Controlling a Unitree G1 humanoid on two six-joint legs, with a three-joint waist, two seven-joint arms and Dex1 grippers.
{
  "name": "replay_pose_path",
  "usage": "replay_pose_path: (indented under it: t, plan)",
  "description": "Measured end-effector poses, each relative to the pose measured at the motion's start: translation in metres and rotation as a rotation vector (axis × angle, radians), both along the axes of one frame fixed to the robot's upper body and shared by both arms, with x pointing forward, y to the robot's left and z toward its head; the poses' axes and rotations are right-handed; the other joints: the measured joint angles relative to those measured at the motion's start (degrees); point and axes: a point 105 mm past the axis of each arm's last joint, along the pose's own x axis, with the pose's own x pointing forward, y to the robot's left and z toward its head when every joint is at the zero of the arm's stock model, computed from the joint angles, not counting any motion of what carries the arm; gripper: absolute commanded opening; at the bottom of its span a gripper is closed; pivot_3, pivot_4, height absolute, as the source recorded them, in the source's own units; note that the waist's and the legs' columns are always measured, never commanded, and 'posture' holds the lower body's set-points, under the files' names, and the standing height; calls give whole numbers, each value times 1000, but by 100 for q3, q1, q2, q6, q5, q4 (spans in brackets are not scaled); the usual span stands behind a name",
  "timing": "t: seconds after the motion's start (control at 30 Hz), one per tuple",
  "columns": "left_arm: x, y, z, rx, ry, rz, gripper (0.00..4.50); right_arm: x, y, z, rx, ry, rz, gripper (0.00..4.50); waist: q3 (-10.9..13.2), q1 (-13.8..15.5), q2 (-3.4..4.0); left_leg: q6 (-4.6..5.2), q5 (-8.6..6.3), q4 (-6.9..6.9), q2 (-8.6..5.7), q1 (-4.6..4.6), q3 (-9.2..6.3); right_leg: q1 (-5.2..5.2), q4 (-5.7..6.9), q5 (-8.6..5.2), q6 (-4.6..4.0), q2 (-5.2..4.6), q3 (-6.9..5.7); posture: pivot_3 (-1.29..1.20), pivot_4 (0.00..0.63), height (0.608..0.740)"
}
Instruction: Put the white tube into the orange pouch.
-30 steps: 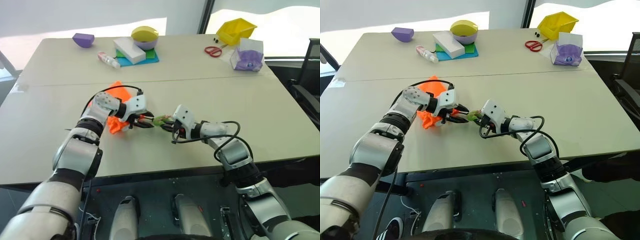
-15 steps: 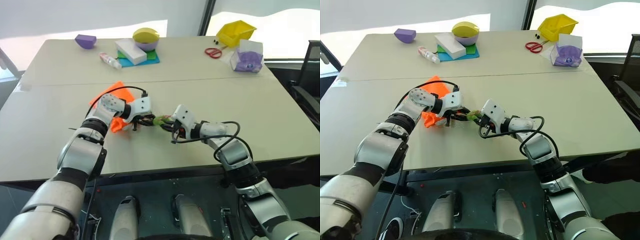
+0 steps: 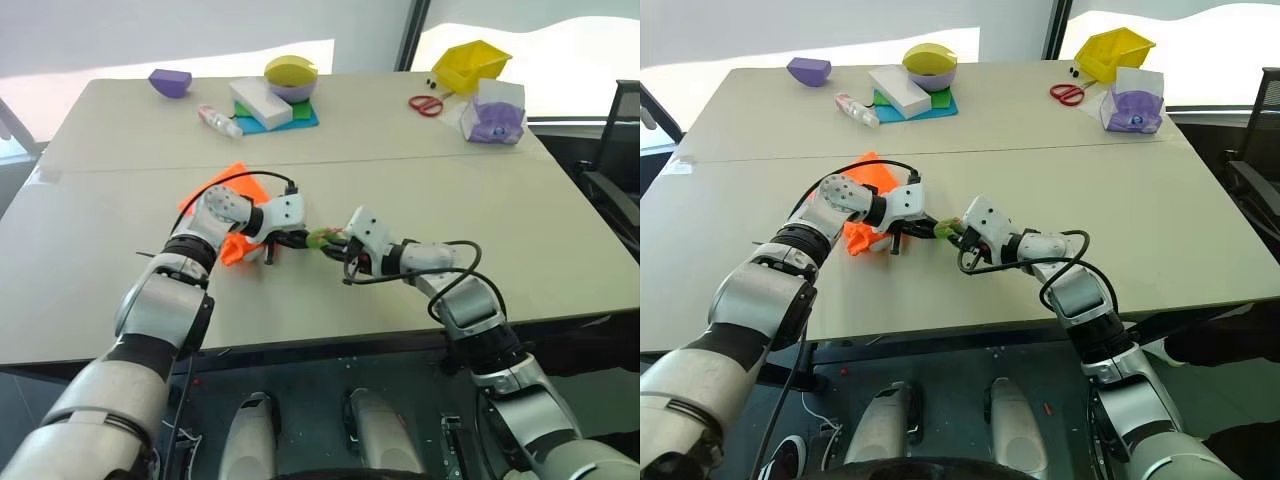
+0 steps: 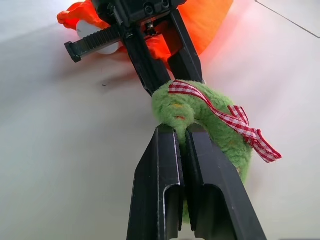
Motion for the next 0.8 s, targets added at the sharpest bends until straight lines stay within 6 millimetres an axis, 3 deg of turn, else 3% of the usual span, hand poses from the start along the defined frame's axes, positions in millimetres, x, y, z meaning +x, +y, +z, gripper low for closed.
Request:
replay_pose_path:
  t: [0.1,0.3,0.4,0.6,0.8]
  plan:
    - [-1,5,1,12,-2,-7,53,5,-7,6,-5,-21,-17,0,0,-27,0,0,0,-1,0,0,0,-1,0,0,0,0,0,0,150,740]
    - [0,39,9,57,0,29,53,20,-55,10,-56,-37,-132,0,0,-40,0,0,0,-10,1,0,0,-4,-1,-1,2,1,0,0,150,740]
    - [-4,52,17,61,21,8,53,28,-66,11,-68,-48,-168,0,1,-39,0,0,0,-11,1,-2,0,-7,-1,-2,2,1,0,0,150,740]
    - [-15,77,37,16,17,-26,53,55,-109,28,-132,-141,-331,0,2,-41,0,0,0,-13,1,-3,3,-6,-7,-2,1,-4,1,0,150,740]
    - [-29,87,35,-17,-3,-51,53,66,-115,25,-160,-165,-350,0,3,-52,2,1,0,-14,1,-4,5,-7,-5,-4,4,-3,4,0,150,740]
